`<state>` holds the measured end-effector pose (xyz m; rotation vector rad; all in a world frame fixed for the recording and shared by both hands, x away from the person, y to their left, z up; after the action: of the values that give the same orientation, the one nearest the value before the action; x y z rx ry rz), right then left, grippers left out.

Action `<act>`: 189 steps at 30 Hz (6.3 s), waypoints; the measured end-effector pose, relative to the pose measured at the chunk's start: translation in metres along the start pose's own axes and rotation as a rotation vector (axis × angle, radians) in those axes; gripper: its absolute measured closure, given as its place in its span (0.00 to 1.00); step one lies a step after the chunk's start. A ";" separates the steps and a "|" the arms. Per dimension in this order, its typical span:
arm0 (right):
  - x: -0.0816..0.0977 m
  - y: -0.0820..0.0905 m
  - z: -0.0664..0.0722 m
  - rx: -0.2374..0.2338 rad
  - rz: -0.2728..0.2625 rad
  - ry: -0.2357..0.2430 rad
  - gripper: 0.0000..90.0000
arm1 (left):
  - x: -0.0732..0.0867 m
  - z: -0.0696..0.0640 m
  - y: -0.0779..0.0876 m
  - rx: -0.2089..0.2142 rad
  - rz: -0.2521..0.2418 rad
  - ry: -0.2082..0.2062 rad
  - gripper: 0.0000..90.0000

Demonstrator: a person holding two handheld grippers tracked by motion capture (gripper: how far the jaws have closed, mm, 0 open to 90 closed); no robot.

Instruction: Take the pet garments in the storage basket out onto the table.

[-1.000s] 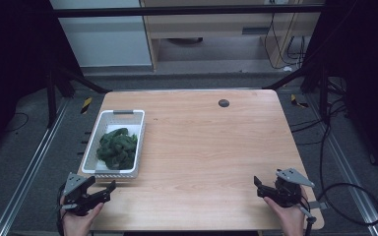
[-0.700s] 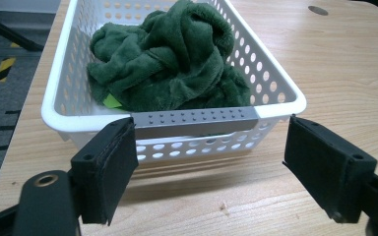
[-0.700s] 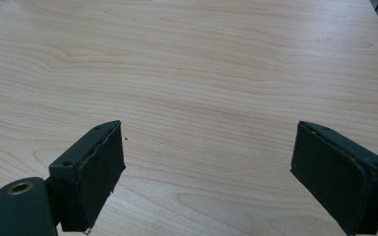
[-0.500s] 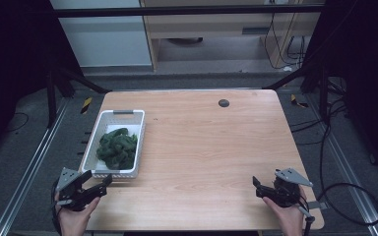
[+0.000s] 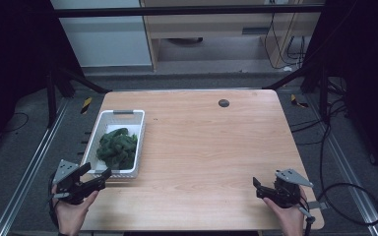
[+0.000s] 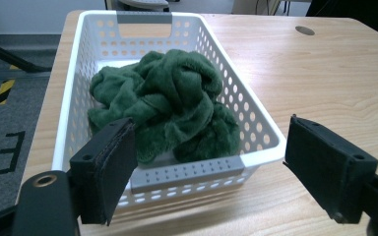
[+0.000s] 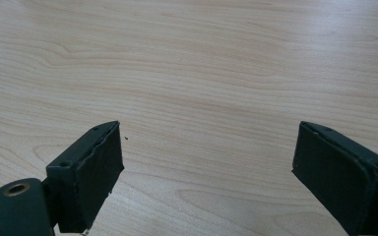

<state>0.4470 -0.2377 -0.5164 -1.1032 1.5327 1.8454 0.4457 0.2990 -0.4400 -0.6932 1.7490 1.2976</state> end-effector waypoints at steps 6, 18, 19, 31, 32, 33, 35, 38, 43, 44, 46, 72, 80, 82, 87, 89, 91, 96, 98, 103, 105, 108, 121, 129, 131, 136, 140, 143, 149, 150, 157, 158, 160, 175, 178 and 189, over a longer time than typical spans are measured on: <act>0.000 0.000 -0.001 0.000 0.003 -0.001 0.13 | -0.009 0.000 -0.003 0.008 0.000 0.000 0.21; 0.000 0.000 -0.002 0.000 0.005 0.001 0.13 | -0.034 0.001 -0.009 0.012 0.003 -0.013 0.21; 0.000 0.000 -0.002 -0.001 0.006 0.000 0.13 | -0.035 0.000 -0.010 0.013 0.011 -0.017 0.21; 0.000 -0.001 0.000 -0.011 0.017 -0.001 0.13 | -0.055 0.005 -0.025 -0.010 0.042 -0.038 0.21; 0.000 -0.001 -0.001 -0.010 0.015 0.005 0.12 | -0.056 0.005 -0.026 -0.011 0.046 -0.039 0.21; 0.000 -0.001 0.000 -0.014 0.018 -0.002 0.12 | -0.057 0.005 -0.028 -0.013 0.049 -0.039 0.21; 0.000 -0.002 -0.001 -0.011 0.016 0.004 0.12 | -0.059 0.005 -0.032 -0.017 0.059 -0.045 0.21; 0.000 -0.001 0.000 -0.016 0.019 -0.004 0.12 | -0.059 0.004 -0.039 -0.015 0.070 -0.047 0.21; 0.001 -0.001 -0.002 -0.009 0.016 0.000 0.12 | -0.061 0.005 -0.049 -0.017 0.093 -0.050 0.21; 0.001 -0.001 -0.002 -0.010 0.017 -0.001 0.12 | -0.061 0.005 -0.050 -0.016 0.094 -0.049 0.21; 0.000 -0.001 -0.002 -0.012 0.016 -0.001 0.12 | -0.062 0.004 -0.053 -0.018 0.099 -0.053 0.21; 0.001 -0.002 -0.001 -0.025 0.031 -0.004 0.12 | -0.073 0.012 -0.085 -0.030 0.236 -0.100 0.19; 0.002 -0.003 -0.001 -0.025 0.033 0.005 0.11 | -0.074 0.014 -0.094 -0.026 0.276 -0.111 0.18; 0.002 -0.003 -0.001 -0.028 0.034 0.001 0.11 | -0.074 0.013 -0.097 -0.029 0.290 -0.122 0.18; 0.002 -0.004 -0.001 -0.028 0.036 0.006 0.11 | -0.077 0.013 -0.102 -0.028 0.314 -0.128 0.18; 0.002 -0.004 -0.001 -0.028 0.036 0.007 0.11 | -0.077 0.012 -0.105 -0.028 0.326 -0.134 0.18; 0.002 -0.004 -0.001 -0.028 0.037 0.008 0.11 | -0.077 0.011 -0.107 -0.028 0.332 -0.138 0.18; 0.003 -0.005 -0.001 -0.035 0.043 0.004 0.11 | -0.074 0.008 -0.113 -0.025 0.362 -0.152 0.18; 0.003 -0.005 -0.001 -0.035 0.044 0.007 0.11 | -0.072 0.008 -0.115 -0.027 0.376 -0.158 0.18; 0.003 -0.005 -0.001 -0.041 0.046 0.002 0.11 | -0.070 0.009 -0.119 -0.035 0.398 -0.154 0.18; 0.004 -0.005 -0.001 -0.041 0.050 0.003 0.11 | -0.070 0.010 -0.121 -0.034 0.406 -0.155 0.18; 0.004 -0.006 -0.001 -0.046 0.053 0.001 0.11 | -0.068 0.009 -0.124 -0.031 0.419 -0.151 0.17; 0.005 -0.006 0.000 -0.054 0.063 0.004 0.10 | -0.059 0.016 -0.136 -0.046 0.488 -0.145 0.18; 0.006 -0.007 0.000 -0.058 0.070 0.010 0.10 | -0.052 0.016 -0.144 -0.038 0.516 -0.138 0.20; 0.006 -0.008 0.000 -0.059 0.070 0.012 0.10 | -0.049 0.016 -0.145 -0.032 0.526 -0.132 0.23; 0.006 -0.008 0.000 -0.063 0.076 0.015 0.10 | -0.046 0.017 -0.147 -0.042 0.540 -0.128 0.36; 0.007 -0.008 0.002 -0.067 0.085 0.010 0.09 | -0.043 0.018 -0.148 -0.046 0.557 -0.116 0.48; 0.007 -0.009 0.001 -0.065 0.084 0.021 0.09 | -0.041 0.019 -0.148 -0.050 0.580 -0.108 0.61; 0.007 -0.009 0.002 -0.068 0.084 0.023 0.09 | -0.040 0.020 -0.148 -0.051 0.585 -0.089 0.76; 0.007 -0.009 0.001 -0.068 0.084 0.023 0.09 | -0.041 0.020 -0.146 -0.054 0.579 -0.105 0.78; 0.007 -0.009 0.001 -0.066 0.085 0.024 0.09 | -0.043 0.020 -0.140 -0.055 0.562 -0.114 0.83; 0.007 -0.009 0.001 -0.066 0.086 0.023 0.09 | -0.046 0.020 -0.136 -0.050 0.548 -0.108 0.84; 0.007 -0.008 0.001 -0.065 0.085 0.022 0.09 | -0.049 0.020 -0.131 -0.052 0.534 -0.109 0.84; 0.008 -0.009 0.000 -0.061 0.087 0.024 0.09 | -0.080 0.015 -0.088 -0.039 0.436 -0.146 0.84; 0.008 -0.009 0.001 -0.060 0.087 0.025 0.09 | -0.086 0.014 -0.078 -0.040 0.416 -0.155 0.84; 0.008 -0.009 0.001 -0.061 0.089 0.023 0.09 | -0.099 0.012 -0.058 -0.004 0.383 -0.177 0.84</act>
<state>0.4496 -0.2354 -0.5280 -1.1039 1.5713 1.9564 0.5459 0.2880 -0.3848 -0.2385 1.7865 1.5656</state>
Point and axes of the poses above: each handheld gripper's, and its own axes: y roughly backward along the jaws, x roughly out of its underside, z roughly to its left, the point moved 6 cm from there along -y, roughly forward along the jaws, and after that the axes turned 2 degrees about z, right-handed, at the moved point
